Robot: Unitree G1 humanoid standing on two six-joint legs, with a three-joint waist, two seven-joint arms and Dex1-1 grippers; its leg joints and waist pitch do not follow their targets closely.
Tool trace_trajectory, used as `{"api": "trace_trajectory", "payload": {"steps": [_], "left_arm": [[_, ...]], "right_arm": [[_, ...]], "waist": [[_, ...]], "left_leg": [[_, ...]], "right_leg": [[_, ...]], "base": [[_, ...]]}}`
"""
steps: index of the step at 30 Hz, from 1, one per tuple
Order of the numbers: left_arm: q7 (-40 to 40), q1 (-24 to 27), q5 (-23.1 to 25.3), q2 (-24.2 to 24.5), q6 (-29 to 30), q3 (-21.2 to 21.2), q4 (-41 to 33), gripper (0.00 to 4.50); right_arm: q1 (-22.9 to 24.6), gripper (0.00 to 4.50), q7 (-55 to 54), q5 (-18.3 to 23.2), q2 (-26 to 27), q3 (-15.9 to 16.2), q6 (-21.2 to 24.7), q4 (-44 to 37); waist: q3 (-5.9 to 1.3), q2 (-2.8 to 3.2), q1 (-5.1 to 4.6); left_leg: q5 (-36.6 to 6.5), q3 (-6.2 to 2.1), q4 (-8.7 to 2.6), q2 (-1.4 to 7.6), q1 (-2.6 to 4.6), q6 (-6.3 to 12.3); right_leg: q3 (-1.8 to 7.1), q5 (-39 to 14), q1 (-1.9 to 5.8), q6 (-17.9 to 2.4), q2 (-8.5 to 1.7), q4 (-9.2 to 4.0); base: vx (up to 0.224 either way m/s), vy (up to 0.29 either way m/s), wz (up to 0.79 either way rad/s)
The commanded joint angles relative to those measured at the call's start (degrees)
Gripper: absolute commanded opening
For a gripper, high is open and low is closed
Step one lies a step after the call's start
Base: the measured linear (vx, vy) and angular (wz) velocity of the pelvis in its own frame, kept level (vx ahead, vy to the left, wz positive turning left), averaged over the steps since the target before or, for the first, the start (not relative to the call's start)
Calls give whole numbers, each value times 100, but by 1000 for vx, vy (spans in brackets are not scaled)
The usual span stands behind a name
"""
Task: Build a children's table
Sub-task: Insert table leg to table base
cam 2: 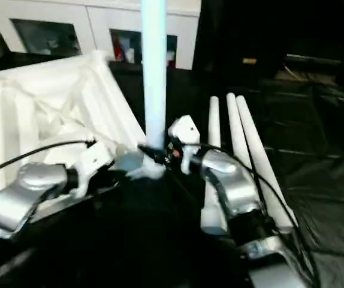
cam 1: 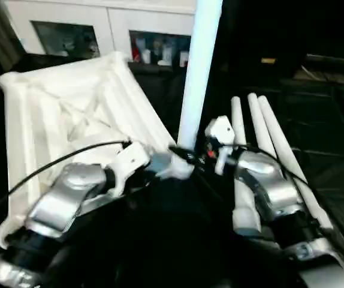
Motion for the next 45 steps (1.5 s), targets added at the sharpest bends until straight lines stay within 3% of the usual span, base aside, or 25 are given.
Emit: {"api": "trace_trajectory", "payload": {"steps": [1,3,5,7,8,10,14,17,19,21,24,27,28,29,32,33,34,35,36,37,40,45], "left_arm": [[372,-241,62,-390,277,-184,-272,0],[1043,-436,250,-931,591,-101,33,0],[1570,-634,407,-1356,649,-98,477,0],[1867,-785,479,-1591,683,-92,768,0],[1937,-835,481,-1649,719,-83,827,0],[1989,-883,512,-1721,837,-64,827,0],[1874,-921,528,-1761,924,-98,742,0],[1818,-923,537,-1747,927,-158,736,0],[1762,-909,526,-1702,903,-204,707,0],[1470,-814,456,-1508,756,-328,511,0],[945,-626,357,-1152,550,-463,195,0],[639,-513,299,-918,327,-497,46,0],[503,-463,268,-806,269,-503,-22,0],[-93,-262,118,-343,-154,-507,-273,0],[-535,-123,-28,-38,-514,-494,-435,0],[-727,-66,-108,73,-628,-481,-513,0],[-797,-47,-134,122,-661,-476,-540,0],[-1057,20,-213,322,-792,-451,-628,0],[-1092,27,-211,363,-830,-446,-626,0],[-1180,45,-198,476,-947,-435,-610,0],[-1218,44,-196,532,-1089,-387,-531,0],[-1426,70,-290,706,-1390,-277,-401,0]], "right_arm": [[348,189,-675,-528,158,300,728,671],[307,189,-1106,-447,443,168,828,744],[262,189,-1428,-481,663,187,865,853],[239,189,-1587,-516,781,209,916,923],[241,189,-1622,-506,821,196,961,917],[264,189,-1694,-518,891,156,1100,853],[256,188,-1710,-485,951,95,1257,789],[222,188,-1724,-469,984,51,1327,787],[210,188,-1662,-460,985,65,1369,772],[209,188,-1261,-397,877,199,1572,617],[238,188,-510,-286,534,407,1836,339],[236,188,-93,-246,274,492,1927,252],[234,188,114,-228,146,528,1952,212],[197,188,954,-153,-386,662,2013,65],[168,188,1514,-135,-727,735,2065,-37],[161,188,1729,-143,-856,777,2053,-71],[162,188,1827,-147,-915,803,2047,-90],[177,188,2256,-166,-1167,929,1993,-182],[184,188,2346,-167,-1217,955,1965,-207],[207,188,2608,-168,-1359,1024,1887,-283],[220,188,2785,-159,-1470,1087,1829,-350],[329,188,3251,-75,-1697,1239,1731,-606]], "waist": [[-110,73,-10],[-106,36,2],[-80,53,-6],[-76,63,16],[-76,59,27],[-65,71,23],[-69,78,20],[-90,66,36],[-88,80,44],[-99,77,51],[-158,86,69],[-186,79,76],[-198,79,80],[-223,74,109],[-253,47,110],[-312,67,116],[-328,69,120],[-342,34,115],[-351,46,125],[-373,40,114],[-389,27,125],[-352,35,175]], "left_leg": [[-2491,-289,-539,385,37,-166],[-2503,-285,-537,367,54,-107],[-2446,-258,-533,361,57,-53],[-2702,-242,-520,339,158,-68],[-2702,-252,-530,339,150,-57],[-2776,-285,-572,348,94,-50],[-2881,-306,-584,342,104,-45],[-2557,-292,-616,354,72,16],[-2514,-275,-608,361,84,24],[-2449,-279,-615,368,69,27],[-2003,-269,-621,412,0,59],[-1500,-181,-557,403,14,170],[-1413,-175,-543,404,15,204],[-1310,-161,-509,393,45,313],[-1066,-110,-447,390,39,483],[-565,-109,-395,379,14,573],[-297,-101,-368,377,5,622],[120,-77,-298,333,-19,815],[158,-67,-281,340,19,877],[331,-63,-258,329,23,988],[402,-68,-246,349,23,1106],[-248,-76,-304,408,60,874]], "right_leg": [[308,-4093,49,-525,-588,-623],[310,-4011,33,-480,-592,-660],[324,-3892,6,-501,-579,-680],[292,-3978,-46,-398,-557,-750],[290,-3953,-34,-381,-566,-753],[284,-3857,2,-346,-573,-736],[270,-4046,3,-245,-606,-780],[292,-3696,45,-312,-611,-770],[309,-3611,26,-391,-611,-767],[311,-3529,54,-449,-616,-750],[332,-2754,138,-636,-610,-641],[356,-1873,161,-974,-588,-563],[355,-1781,173,-1039,-592,-546],[347,-1739,188,-1131,-584,-535],[368,-1365,181,-1267,-552,-478],[340,-689,250,-1414,-543,-375],[332,-257,268,-1486,-526,-318],[321,692,281,-1636,-481,-211],[325,849,262,-1675,-477,-197],[319,1204,288,-1776,-459,-143],[299,1331,311,-1854,-452,-113],[293,-37,290,-1747,-489,-230]], "base": [[0,0,0],[0,0,0],[0,0,0],[0,0,0],[0,0,0],[0,0,0],[0,0,0],[0,0,0],[0,0,0],[0,0,0],[0,0,0],[0,0,0],[64,-24,4],[74,-34,4],[82,-41,6],[92,-48,6],[106,-40,1],[96,-27,3],[142,-35,7],[87,-19,8],[24,-4,3],[0,0,0]]}}
